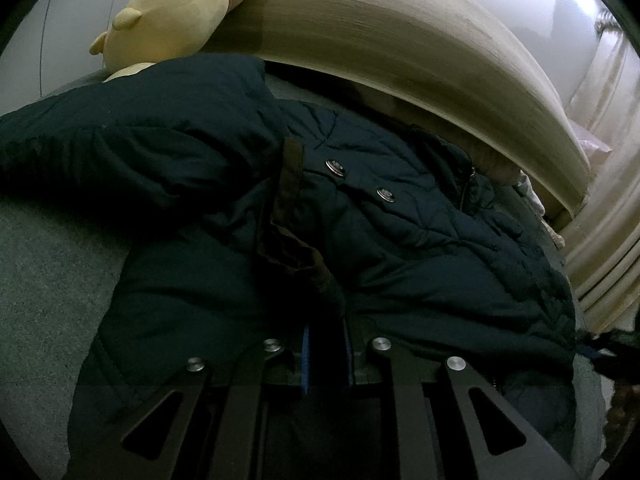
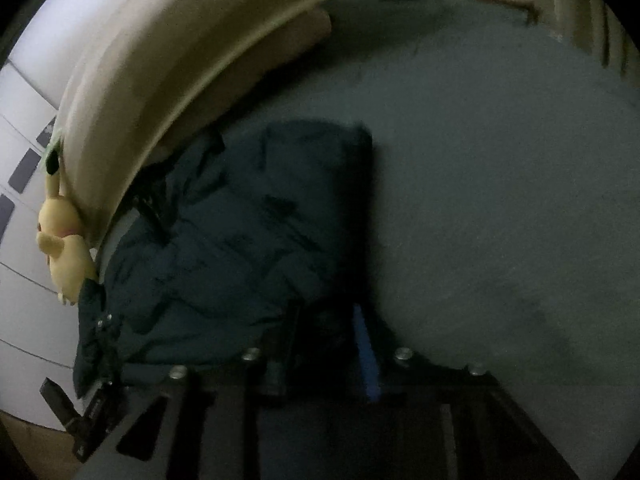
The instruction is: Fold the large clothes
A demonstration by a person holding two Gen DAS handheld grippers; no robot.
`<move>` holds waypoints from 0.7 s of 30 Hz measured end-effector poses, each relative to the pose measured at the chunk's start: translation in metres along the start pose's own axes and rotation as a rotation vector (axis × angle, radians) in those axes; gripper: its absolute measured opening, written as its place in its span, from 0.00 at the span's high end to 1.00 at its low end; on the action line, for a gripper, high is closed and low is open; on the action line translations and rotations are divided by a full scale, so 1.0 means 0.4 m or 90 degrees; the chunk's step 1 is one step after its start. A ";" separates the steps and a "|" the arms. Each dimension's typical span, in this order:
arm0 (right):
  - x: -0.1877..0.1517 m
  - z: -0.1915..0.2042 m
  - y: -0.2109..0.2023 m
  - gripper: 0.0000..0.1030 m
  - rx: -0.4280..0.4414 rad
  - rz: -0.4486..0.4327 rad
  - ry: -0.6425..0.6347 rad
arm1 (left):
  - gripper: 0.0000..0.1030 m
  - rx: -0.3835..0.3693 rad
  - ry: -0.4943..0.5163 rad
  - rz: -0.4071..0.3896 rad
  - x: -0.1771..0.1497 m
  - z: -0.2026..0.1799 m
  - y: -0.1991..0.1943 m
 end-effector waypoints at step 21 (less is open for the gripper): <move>0.061 0.071 0.181 0.15 0.022 0.039 0.058 | 0.82 -0.012 -0.010 -0.002 -0.002 0.003 0.000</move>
Point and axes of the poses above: each gripper's, at about its wrist camera, not at the fingertips, and y roughly the way its jaws point, z to its left, x to its top, the point moved 2 cm from there along y, roughly the way its jaws point, and after that the axes turned 12 degrees about y, right-handed, at the moved point
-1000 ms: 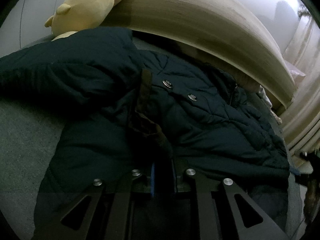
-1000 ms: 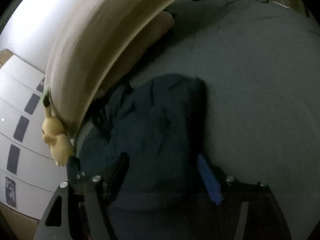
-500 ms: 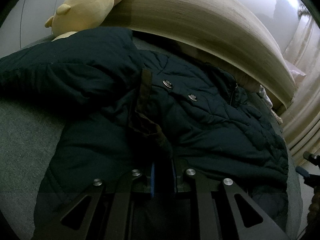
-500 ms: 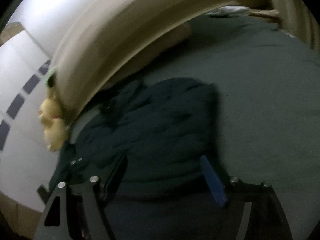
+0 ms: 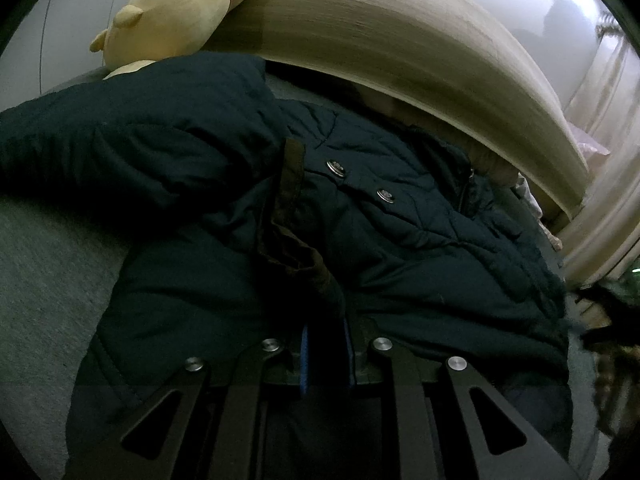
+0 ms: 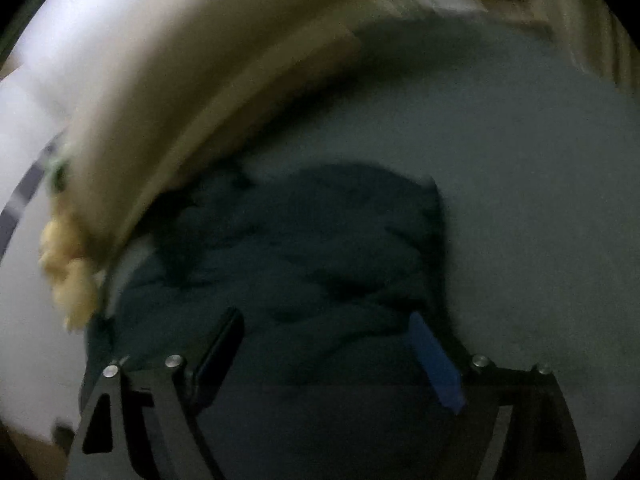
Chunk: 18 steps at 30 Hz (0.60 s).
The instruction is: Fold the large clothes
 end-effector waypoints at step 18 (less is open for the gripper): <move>-0.287 -0.251 -0.375 0.09 -0.025 -0.246 -0.070 | 0.18 -0.118 -0.008 -0.029 0.070 0.044 -0.312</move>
Point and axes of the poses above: each gripper's, at about its wrist camera, not at the fingertips, and y roughly the way its jaws point, z to its left, x to its top, the point moved 2 cm from there along y, roughly the way its jaws point, and after that the axes turned 12 degrees about y, right-handed, at the moved point
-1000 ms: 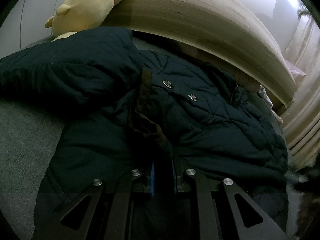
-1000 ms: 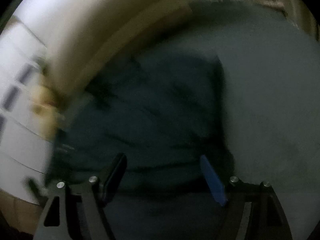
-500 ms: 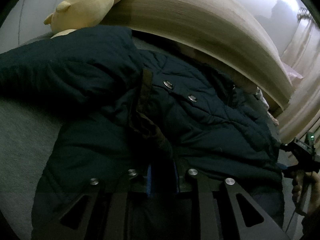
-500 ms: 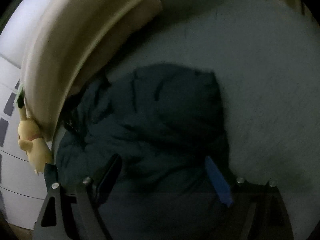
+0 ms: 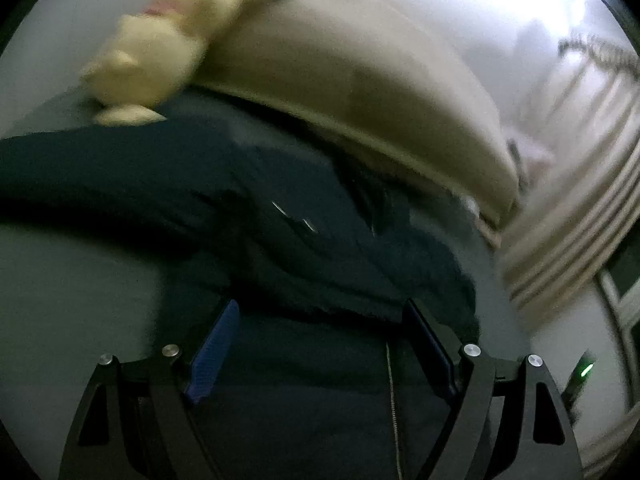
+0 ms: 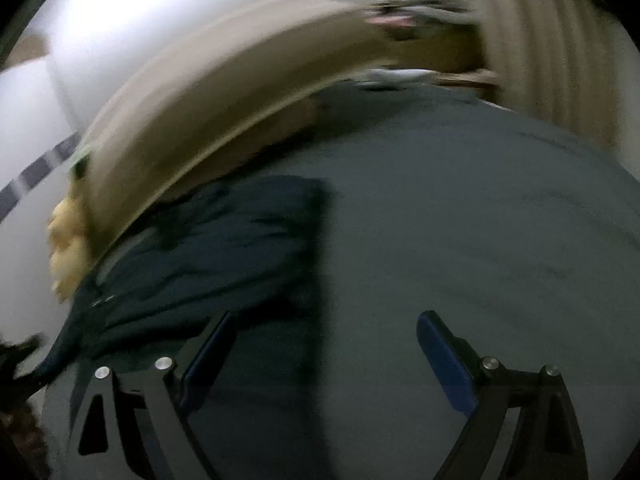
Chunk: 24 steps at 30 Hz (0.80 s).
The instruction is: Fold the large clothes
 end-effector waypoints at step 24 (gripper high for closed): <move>-0.038 -0.206 0.020 0.01 -0.053 -0.027 0.081 | 0.83 0.212 -0.558 -0.093 0.027 0.908 -0.130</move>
Point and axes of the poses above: each gripper's, at about its wrist camera, not at the fingertips, and y roughly the way its jaws point, z to its left, x to its top, the point moved 2 cm from there along y, roughly the way its jaws point, and after that the axes turned 12 degrees about y, right-handed, at the moved point
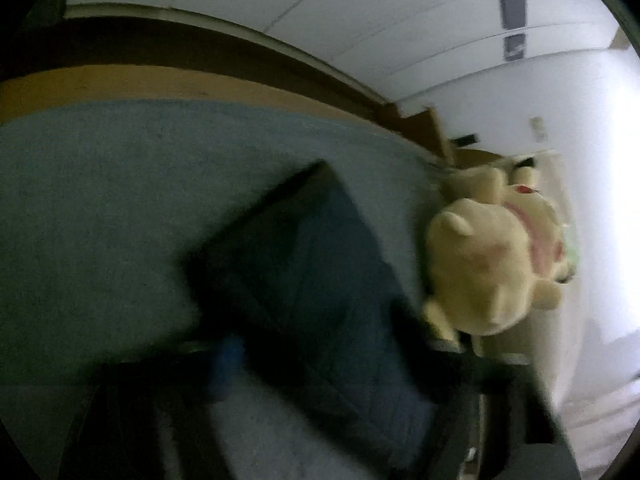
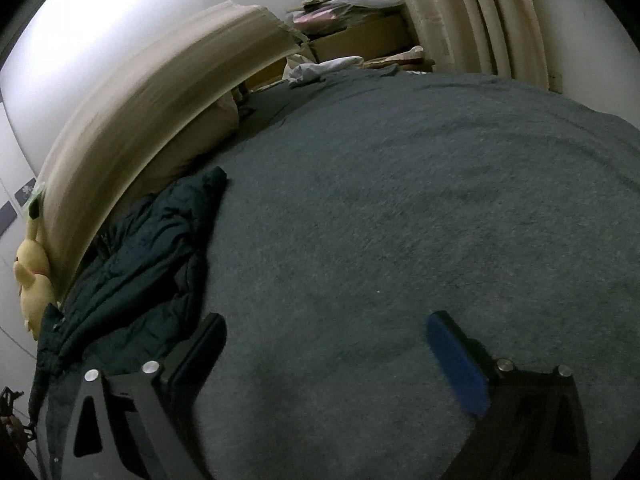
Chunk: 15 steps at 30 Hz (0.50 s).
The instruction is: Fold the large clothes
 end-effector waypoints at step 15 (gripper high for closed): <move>-0.003 -0.010 0.001 0.00 0.018 -0.001 0.010 | 0.91 -0.158 0.541 -0.201 -0.281 -0.738 -0.371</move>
Point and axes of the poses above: each gripper's, at about its wrist camera, not at the fingertips, and y roughly the way its jaws point, z to its left, x to its top, the point moved 2 cm from there along y, roughly the way its jaws point, and after that the axes turned 12 degrees about y, right-handed, at the moved point
